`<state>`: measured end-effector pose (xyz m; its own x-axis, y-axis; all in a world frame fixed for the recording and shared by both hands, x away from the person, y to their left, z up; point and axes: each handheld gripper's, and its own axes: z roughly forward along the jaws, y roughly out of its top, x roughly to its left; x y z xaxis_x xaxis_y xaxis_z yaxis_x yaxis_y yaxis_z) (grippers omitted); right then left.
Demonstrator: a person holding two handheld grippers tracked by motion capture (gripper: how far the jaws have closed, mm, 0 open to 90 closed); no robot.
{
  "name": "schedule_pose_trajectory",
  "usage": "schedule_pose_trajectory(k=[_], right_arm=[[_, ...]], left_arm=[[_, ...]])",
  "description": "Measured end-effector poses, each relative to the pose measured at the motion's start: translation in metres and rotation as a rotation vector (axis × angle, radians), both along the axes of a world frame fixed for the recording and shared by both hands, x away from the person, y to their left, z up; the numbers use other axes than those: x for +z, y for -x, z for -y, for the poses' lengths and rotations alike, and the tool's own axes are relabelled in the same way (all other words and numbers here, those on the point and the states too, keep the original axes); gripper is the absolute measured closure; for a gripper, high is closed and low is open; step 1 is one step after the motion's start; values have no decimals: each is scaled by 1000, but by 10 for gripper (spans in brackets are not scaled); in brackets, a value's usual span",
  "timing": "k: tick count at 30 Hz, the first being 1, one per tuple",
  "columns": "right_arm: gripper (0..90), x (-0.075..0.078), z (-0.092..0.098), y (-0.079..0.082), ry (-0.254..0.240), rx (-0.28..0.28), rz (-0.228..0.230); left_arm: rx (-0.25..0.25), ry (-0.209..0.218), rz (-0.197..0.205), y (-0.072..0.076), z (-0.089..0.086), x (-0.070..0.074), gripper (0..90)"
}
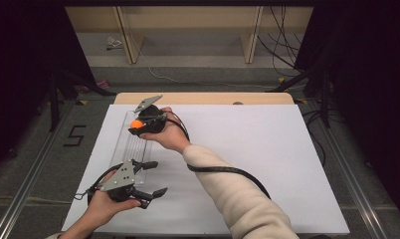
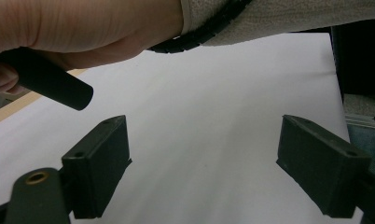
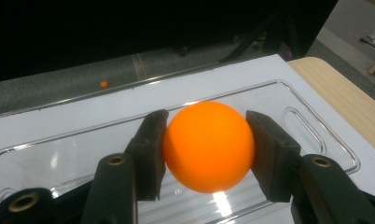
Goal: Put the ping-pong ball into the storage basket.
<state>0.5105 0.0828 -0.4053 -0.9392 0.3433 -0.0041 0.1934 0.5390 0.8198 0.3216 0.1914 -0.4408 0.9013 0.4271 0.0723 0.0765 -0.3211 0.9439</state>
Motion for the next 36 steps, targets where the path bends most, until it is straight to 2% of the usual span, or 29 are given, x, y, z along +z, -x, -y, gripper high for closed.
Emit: schedule_pose_trajectory(k=[36], right_arm=[[511,-15,-7,-3,46,7,-24]], left_arm=[[-11,-7,0,0,0,0,169]])
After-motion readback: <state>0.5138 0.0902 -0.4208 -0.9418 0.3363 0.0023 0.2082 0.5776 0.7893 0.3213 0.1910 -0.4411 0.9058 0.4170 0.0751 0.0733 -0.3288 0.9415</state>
